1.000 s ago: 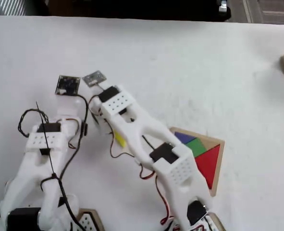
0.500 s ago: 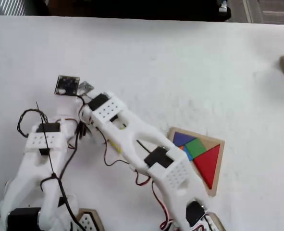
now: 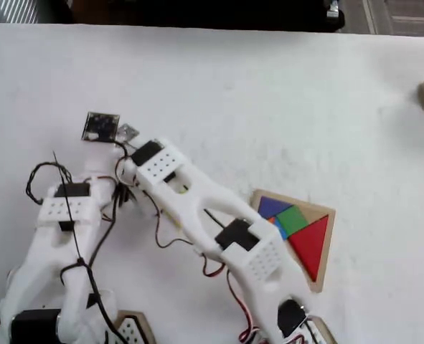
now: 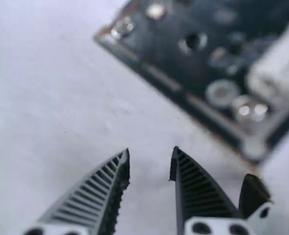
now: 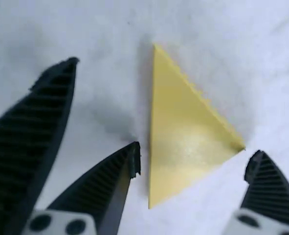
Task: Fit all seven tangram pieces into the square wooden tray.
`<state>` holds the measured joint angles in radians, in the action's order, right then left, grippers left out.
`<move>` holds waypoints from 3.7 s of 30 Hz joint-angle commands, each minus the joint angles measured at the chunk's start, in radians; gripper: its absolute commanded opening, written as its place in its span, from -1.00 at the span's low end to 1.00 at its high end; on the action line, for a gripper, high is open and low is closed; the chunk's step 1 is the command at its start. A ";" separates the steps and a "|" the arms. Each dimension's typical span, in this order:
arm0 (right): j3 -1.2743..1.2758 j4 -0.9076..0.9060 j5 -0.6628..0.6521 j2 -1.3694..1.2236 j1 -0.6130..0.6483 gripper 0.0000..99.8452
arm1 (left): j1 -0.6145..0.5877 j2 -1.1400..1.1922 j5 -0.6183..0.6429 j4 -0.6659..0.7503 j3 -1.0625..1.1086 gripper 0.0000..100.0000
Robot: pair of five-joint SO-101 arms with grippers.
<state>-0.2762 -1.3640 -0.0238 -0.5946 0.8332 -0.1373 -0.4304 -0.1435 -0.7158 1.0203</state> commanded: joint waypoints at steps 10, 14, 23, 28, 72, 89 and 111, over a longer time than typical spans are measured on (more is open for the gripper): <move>-0.011 0.004 0.018 0.114 -0.048 -0.32 | 0.015 -0.036 -0.011 0.021 -0.008 -0.70; -0.014 0.004 0.015 0.090 -0.048 -0.21 | 0.015 -0.036 -0.011 0.021 -0.008 -0.70; -0.064 0.001 0.005 -0.001 -0.051 -0.21 | 0.015 -0.036 -0.011 0.021 -0.008 -0.70; -0.055 0.004 0.003 -0.010 -0.051 -0.21 | 0.015 -0.036 -0.011 0.021 -0.008 -0.70; -0.127 -0.240 -0.057 0.025 -0.107 -0.97 | 0.010 -0.036 -0.011 0.057 0.002 -0.70; 0.282 -0.357 -0.477 0.522 -0.189 -0.97 | 0.007 -0.036 -0.127 0.058 0.002 -0.70; 0.868 -0.341 -0.910 0.751 -0.696 -0.97 | 0.007 -0.036 -0.129 0.054 0.003 -0.70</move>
<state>0.5738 -1.7031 -0.8784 0.1066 0.1734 -0.1343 -0.4319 -0.2662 -0.6805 1.0296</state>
